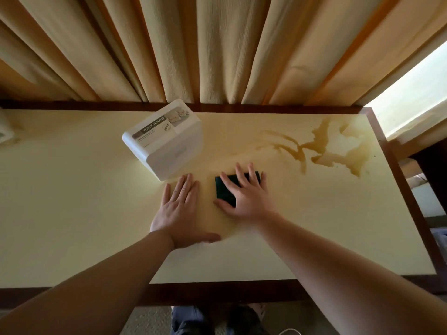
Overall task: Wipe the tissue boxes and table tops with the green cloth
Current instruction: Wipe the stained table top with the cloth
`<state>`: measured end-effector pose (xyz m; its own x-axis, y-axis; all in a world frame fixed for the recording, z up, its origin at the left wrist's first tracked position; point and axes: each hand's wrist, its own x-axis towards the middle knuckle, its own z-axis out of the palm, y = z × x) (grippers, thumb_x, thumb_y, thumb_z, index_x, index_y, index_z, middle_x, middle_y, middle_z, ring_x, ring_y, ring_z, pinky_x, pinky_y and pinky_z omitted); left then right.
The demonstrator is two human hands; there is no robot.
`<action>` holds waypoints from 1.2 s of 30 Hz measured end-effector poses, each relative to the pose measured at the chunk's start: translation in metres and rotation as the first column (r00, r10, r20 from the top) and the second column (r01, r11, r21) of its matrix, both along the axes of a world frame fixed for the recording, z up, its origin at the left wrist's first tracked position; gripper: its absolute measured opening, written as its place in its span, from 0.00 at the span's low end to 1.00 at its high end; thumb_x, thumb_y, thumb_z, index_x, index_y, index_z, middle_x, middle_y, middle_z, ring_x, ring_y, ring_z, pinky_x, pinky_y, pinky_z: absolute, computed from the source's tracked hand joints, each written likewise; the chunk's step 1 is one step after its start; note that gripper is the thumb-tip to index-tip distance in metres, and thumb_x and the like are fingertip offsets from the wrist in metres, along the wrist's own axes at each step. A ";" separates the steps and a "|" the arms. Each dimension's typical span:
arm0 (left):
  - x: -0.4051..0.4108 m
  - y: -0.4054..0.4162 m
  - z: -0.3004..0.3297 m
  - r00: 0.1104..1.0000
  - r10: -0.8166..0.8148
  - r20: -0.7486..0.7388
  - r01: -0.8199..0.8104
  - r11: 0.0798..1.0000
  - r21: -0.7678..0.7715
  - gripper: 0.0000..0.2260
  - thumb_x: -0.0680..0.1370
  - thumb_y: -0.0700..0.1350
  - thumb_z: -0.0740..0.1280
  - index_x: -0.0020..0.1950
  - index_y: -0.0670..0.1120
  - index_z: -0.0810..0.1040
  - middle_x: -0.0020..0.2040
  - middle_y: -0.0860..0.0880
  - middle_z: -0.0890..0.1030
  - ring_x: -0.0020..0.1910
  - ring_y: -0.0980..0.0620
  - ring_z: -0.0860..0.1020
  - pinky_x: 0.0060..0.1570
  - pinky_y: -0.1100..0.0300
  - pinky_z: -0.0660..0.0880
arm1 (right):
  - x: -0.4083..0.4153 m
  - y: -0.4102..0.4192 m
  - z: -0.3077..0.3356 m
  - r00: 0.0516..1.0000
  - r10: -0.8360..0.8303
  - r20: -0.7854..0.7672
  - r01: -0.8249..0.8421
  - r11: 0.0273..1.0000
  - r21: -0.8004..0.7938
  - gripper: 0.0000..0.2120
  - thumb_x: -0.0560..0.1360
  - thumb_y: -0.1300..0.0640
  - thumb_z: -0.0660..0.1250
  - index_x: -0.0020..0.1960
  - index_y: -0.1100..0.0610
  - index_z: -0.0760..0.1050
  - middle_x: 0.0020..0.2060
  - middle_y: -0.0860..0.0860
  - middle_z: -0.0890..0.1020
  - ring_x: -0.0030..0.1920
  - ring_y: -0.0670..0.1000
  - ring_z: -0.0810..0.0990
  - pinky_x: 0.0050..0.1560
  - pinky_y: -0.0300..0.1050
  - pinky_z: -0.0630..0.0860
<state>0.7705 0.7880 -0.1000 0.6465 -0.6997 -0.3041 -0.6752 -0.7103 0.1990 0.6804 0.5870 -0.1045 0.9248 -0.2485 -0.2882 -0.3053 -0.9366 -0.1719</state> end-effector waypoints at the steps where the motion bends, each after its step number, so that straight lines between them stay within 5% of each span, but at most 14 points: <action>1: 0.000 0.000 0.001 1.000 0.009 -0.008 -0.009 1.000 -0.006 0.71 0.55 0.88 0.57 0.84 0.46 0.37 0.82 0.50 0.30 0.79 0.53 0.26 0.80 0.44 0.35 | -0.013 0.002 0.001 1.000 -0.014 -0.015 0.014 1.000 0.008 0.37 0.80 0.26 0.46 0.84 0.40 0.46 0.84 0.52 0.43 0.82 0.61 0.33 0.80 0.67 0.38; 5: 0.000 0.003 0.002 0.999 0.021 -0.032 -0.023 0.999 -0.039 0.72 0.55 0.88 0.58 0.83 0.47 0.34 0.81 0.52 0.27 0.78 0.55 0.25 0.80 0.45 0.35 | -0.052 -0.010 0.000 0.993 -0.113 -0.034 0.113 0.993 -0.017 0.35 0.81 0.28 0.41 0.84 0.40 0.42 0.84 0.49 0.40 0.82 0.57 0.32 0.81 0.63 0.37; 12: 0.003 0.003 -0.005 1.000 -0.005 -0.002 0.005 0.999 -0.044 0.71 0.55 0.90 0.55 0.84 0.46 0.36 0.81 0.50 0.29 0.79 0.53 0.27 0.80 0.43 0.35 | 0.008 -0.073 -0.012 0.932 -0.347 0.102 0.352 0.935 -0.035 0.31 0.85 0.38 0.49 0.84 0.51 0.55 0.84 0.57 0.52 0.83 0.61 0.45 0.81 0.64 0.44; 19: 0.002 0.004 -0.005 1.000 0.004 -0.003 -0.004 0.999 -0.052 0.72 0.55 0.89 0.56 0.84 0.45 0.37 0.82 0.50 0.30 0.79 0.53 0.28 0.80 0.44 0.34 | 0.084 -0.049 -0.009 0.988 -0.128 0.086 0.127 0.992 0.022 0.29 0.86 0.40 0.46 0.84 0.49 0.53 0.84 0.53 0.50 0.84 0.57 0.43 0.82 0.62 0.44; 26: -0.001 0.000 0.006 0.999 0.022 -0.038 -0.023 0.999 -0.031 0.72 0.55 0.87 0.58 0.84 0.44 0.38 0.82 0.49 0.31 0.79 0.53 0.27 0.80 0.45 0.35 | 0.002 0.001 -0.007 0.986 0.151 0.078 -0.155 0.987 0.052 0.33 0.82 0.35 0.48 0.83 0.47 0.60 0.84 0.51 0.56 0.84 0.57 0.46 0.81 0.64 0.48; 29: 0.002 0.004 0.010 0.997 0.010 -0.075 -0.013 0.999 -0.049 0.72 0.56 0.86 0.62 0.84 0.45 0.36 0.81 0.52 0.29 0.78 0.56 0.26 0.80 0.47 0.33 | -0.042 -0.002 -0.003 0.998 0.063 0.018 -0.063 0.997 0.039 0.31 0.84 0.35 0.46 0.85 0.45 0.50 0.84 0.46 0.46 0.83 0.52 0.36 0.81 0.55 0.36; 36: 0.022 0.026 0.010 0.992 -0.091 -0.089 0.085 0.994 -0.064 0.72 0.55 0.86 0.64 0.84 0.45 0.39 0.83 0.54 0.32 0.78 0.59 0.28 0.80 0.53 0.36 | -0.036 -0.038 -0.002 0.978 -0.209 -0.028 0.208 0.977 -0.037 0.34 0.83 0.34 0.42 0.85 0.46 0.43 0.84 0.50 0.42 0.83 0.55 0.36 0.82 0.59 0.40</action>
